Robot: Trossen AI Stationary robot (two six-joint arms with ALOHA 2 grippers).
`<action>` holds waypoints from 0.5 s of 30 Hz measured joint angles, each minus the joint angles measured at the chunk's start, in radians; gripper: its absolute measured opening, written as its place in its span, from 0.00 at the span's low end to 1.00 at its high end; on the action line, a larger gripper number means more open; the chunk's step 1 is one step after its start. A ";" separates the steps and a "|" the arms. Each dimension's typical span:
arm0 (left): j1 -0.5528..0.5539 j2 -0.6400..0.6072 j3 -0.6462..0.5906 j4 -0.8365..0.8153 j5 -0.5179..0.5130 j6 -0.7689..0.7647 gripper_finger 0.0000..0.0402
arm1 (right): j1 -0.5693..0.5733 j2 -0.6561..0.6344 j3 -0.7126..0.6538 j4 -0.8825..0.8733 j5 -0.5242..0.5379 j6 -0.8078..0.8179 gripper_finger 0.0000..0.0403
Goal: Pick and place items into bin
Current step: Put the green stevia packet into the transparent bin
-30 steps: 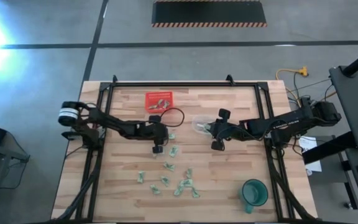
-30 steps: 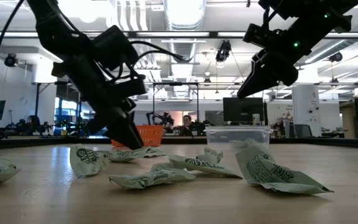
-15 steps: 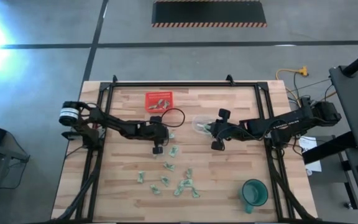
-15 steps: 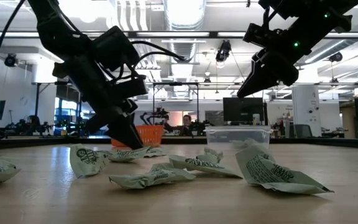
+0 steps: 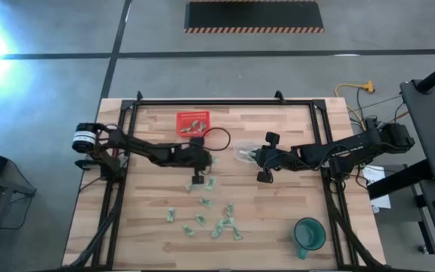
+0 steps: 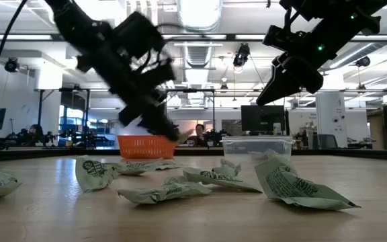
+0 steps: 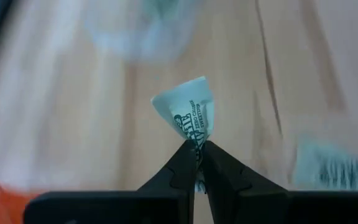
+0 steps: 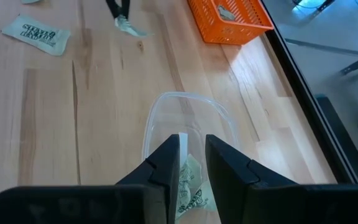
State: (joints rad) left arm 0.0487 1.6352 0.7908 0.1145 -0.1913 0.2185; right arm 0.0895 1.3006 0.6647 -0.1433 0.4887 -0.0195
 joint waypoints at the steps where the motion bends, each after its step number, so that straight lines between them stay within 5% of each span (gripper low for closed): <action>1: 0.002 0.000 0.026 0.002 0.000 0.022 0.03 | 0.000 0.000 0.000 0.000 0.000 0.000 0.17; 15: 0.113 0.029 0.252 0.033 0.012 0.187 0.03 | 0.009 -0.023 0.000 -0.058 0.000 0.005 0.17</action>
State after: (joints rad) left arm 0.1614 1.6637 1.0424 0.1472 -0.1789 0.4057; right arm 0.0986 1.2780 0.6651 -0.2017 0.4882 -0.0141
